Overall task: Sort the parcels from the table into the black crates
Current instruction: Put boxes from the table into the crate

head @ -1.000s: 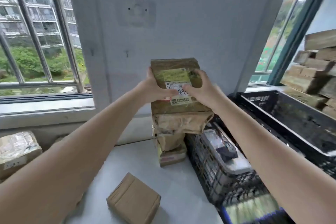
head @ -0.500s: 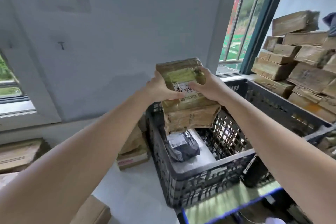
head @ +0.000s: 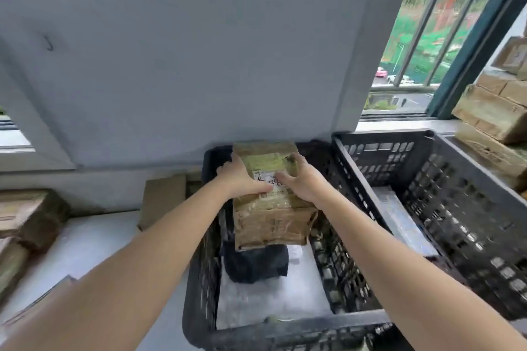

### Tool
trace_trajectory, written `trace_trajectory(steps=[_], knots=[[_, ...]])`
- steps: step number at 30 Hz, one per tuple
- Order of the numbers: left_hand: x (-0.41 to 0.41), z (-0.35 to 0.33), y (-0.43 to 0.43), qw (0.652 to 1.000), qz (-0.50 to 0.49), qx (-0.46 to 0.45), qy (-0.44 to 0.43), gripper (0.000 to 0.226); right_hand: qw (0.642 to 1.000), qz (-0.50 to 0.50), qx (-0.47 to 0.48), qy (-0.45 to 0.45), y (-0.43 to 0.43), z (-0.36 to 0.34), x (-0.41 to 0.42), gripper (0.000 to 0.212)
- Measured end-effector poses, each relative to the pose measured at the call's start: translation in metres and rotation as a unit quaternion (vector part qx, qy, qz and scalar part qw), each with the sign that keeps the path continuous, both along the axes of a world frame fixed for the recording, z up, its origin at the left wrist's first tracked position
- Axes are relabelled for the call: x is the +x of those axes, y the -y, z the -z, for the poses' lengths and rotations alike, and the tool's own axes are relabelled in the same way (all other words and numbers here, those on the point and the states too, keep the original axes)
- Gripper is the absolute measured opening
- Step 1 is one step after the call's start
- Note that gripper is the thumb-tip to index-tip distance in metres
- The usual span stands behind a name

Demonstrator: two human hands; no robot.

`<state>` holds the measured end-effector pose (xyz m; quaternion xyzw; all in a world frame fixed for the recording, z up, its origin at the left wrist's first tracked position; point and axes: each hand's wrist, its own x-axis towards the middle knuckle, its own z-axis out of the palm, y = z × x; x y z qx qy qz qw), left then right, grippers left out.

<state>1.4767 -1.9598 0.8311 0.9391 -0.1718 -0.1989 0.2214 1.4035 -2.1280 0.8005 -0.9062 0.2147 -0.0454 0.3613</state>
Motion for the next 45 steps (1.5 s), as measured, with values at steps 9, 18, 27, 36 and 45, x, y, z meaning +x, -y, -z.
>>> trace_trajectory(steps=[9, 18, 27, 36, 45], knots=[[0.006, 0.047, -0.012, 0.987, 0.087, 0.133, 0.016, 0.117, 0.998, -0.035, 0.046, -0.039, -0.029, 0.063, 0.038, 0.069], [0.021, 0.057, -0.018, 0.963, 0.166, 0.199, 0.068, 0.112, 1.000, -0.012, 0.004, -0.009, -0.042, 0.077, 0.060, 0.054], [0.032, 0.061, -0.020, 0.973, 0.165, 0.161, 0.005, 0.115, 0.980, -0.111, -0.130, -0.100, -0.021, 0.075, 0.058, 0.090], [0.041, 0.063, -0.024, 0.912, 0.247, 0.323, 0.056, 0.127, 0.923, -0.231, -0.278, -0.128, -0.012, 0.082, 0.054, 0.101], [0.030, 0.027, -0.024, 0.927, 0.231, 0.256, 0.145, 0.112, 0.918, -0.229, -0.296, -0.131, -0.018, 0.050, 0.062, 0.099]])
